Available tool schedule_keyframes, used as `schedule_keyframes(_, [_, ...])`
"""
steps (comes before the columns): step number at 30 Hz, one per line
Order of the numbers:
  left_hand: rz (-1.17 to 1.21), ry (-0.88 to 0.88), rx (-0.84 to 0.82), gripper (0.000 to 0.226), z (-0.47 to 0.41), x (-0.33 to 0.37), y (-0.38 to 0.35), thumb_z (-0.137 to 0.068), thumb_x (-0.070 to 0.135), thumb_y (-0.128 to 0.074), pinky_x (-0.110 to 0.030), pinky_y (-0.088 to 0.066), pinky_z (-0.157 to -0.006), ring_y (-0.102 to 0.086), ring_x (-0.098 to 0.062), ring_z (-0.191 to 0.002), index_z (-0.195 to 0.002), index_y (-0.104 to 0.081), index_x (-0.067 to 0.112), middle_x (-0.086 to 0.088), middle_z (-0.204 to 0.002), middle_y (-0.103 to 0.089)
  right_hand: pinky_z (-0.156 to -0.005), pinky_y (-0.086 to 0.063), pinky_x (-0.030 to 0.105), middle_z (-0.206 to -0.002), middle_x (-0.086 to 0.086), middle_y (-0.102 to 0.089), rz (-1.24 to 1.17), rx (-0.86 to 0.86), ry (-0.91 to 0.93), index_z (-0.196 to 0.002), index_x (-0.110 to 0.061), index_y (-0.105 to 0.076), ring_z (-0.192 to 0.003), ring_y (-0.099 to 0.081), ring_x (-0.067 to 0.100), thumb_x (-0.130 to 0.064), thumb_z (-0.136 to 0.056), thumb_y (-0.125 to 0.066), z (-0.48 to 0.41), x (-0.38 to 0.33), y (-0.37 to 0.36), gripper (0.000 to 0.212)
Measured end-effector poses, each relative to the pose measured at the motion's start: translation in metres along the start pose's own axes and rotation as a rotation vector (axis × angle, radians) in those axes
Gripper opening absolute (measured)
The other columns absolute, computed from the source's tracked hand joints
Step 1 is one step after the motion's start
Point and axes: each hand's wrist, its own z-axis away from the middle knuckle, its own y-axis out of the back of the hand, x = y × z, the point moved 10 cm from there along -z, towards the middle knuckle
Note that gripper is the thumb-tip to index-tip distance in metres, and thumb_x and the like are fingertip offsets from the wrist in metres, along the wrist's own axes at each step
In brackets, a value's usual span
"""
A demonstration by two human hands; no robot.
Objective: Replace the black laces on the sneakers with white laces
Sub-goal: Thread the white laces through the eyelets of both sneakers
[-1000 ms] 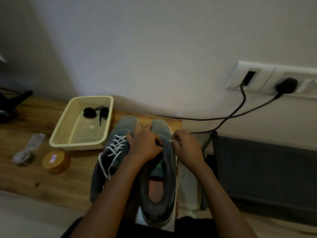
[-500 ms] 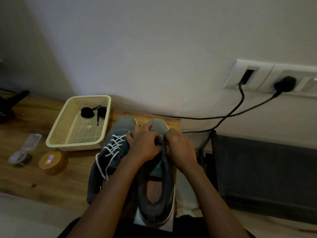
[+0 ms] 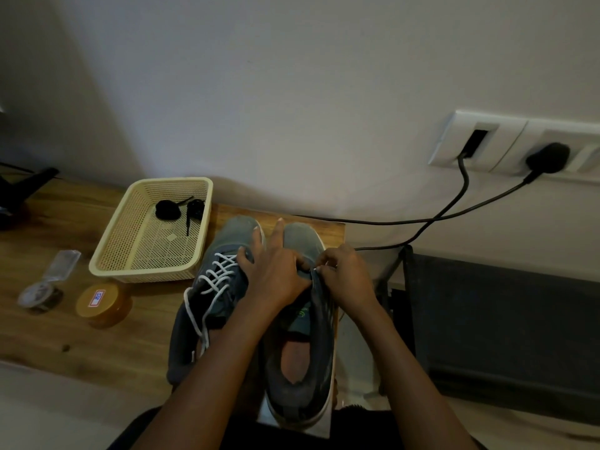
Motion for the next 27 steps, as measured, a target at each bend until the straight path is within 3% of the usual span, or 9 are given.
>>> schedule_keyframes(3, [0.001, -0.006, 0.0, 0.024, 0.0, -0.002, -0.001, -0.081, 0.035, -0.07, -0.059, 0.004, -0.111, 0.018, -0.033, -0.143, -0.104, -0.068, 0.038, 0.004, -0.159, 0.013, -0.066, -0.034, 0.014, -0.095, 0.0, -0.045, -0.067, 0.025, -0.018, -0.087, -0.009, -0.067, -0.088, -0.046, 0.011, -0.01, -0.086, -0.063, 0.001, 0.005, 0.001, 0.004])
schedule_keyframes(6, [0.003, -0.001, 0.029, 0.018, -0.002, -0.003, -0.001, -0.082, 0.032, -0.069, -0.059, 0.004, -0.111, 0.016, -0.033, -0.143, -0.1, -0.068, 0.035, 0.003, -0.16, 0.004, -0.063, -0.036, 0.007, -0.094, 0.001, -0.048, -0.2, 0.015, -0.071, -0.085, -0.008, -0.068, -0.086, -0.047, 0.01, -0.009, -0.085, -0.066, 0.002, 0.01, 0.0, 0.003])
schedule_keyframes(11, [-0.018, -0.013, 0.135, 0.015, -0.001, 0.001, -0.003, -0.089, 0.034, -0.059, -0.054, -0.001, -0.113, 0.005, -0.029, -0.144, -0.093, -0.071, 0.026, 0.004, -0.156, -0.017, -0.08, -0.047, 0.029, -0.093, 0.01, -0.06, -0.254, 0.02, -0.129, -0.084, -0.003, -0.071, -0.091, -0.058, 0.021, -0.006, -0.084, -0.066, 0.003, 0.016, -0.005, 0.006])
schedule_keyframes(14, [-0.011, -0.035, 0.15, 0.013, -0.001, 0.002, -0.003, -0.09, 0.031, -0.058, -0.053, -0.001, -0.112, 0.004, -0.028, -0.144, -0.087, -0.07, 0.026, 0.004, -0.157, -0.017, -0.079, -0.048, 0.03, -0.094, 0.014, -0.065, -0.28, 0.011, -0.158, -0.084, -0.002, -0.071, -0.089, -0.06, 0.022, -0.006, -0.085, -0.065, 0.003, 0.018, -0.006, 0.007])
schedule_keyframes(18, [-0.024, -0.058, 0.146, 0.016, -0.001, 0.002, -0.006, -0.091, 0.028, -0.054, -0.052, 0.0, -0.112, 0.004, -0.027, -0.143, -0.087, -0.069, 0.023, 0.003, -0.157, -0.015, -0.078, -0.05, 0.03, -0.085, 0.005, -0.064, -0.311, -0.037, -0.176, -0.087, -0.001, -0.07, -0.081, -0.059, 0.014, -0.004, -0.086, -0.063, 0.005, 0.018, -0.007, 0.008])
schedule_keyframes(21, [-0.054, -0.078, 0.123, 0.019, -0.003, 0.003, -0.008, -0.093, 0.029, -0.051, -0.052, 0.001, -0.112, 0.003, -0.026, -0.143, -0.092, -0.068, 0.021, 0.002, -0.157, -0.013, -0.078, -0.048, 0.026, -0.09, 0.002, -0.06, -0.266, -0.04, -0.139, -0.099, -0.002, -0.068, -0.086, -0.056, 0.013, 0.002, -0.087, -0.056, 0.005, 0.015, -0.004, 0.017])
schedule_keyframes(27, [-0.044, -0.155, 0.043, 0.016, -0.006, 0.003, -0.006, -0.093, 0.029, -0.051, -0.053, -0.001, -0.114, -0.02, -0.016, -0.141, -0.091, -0.064, 0.021, 0.003, -0.157, -0.015, -0.077, -0.045, 0.023, -0.092, 0.004, -0.061, -0.246, -0.094, -0.096, -0.103, -0.001, -0.068, -0.087, -0.056, 0.014, 0.001, -0.086, -0.057, 0.007, 0.008, -0.004, 0.02])
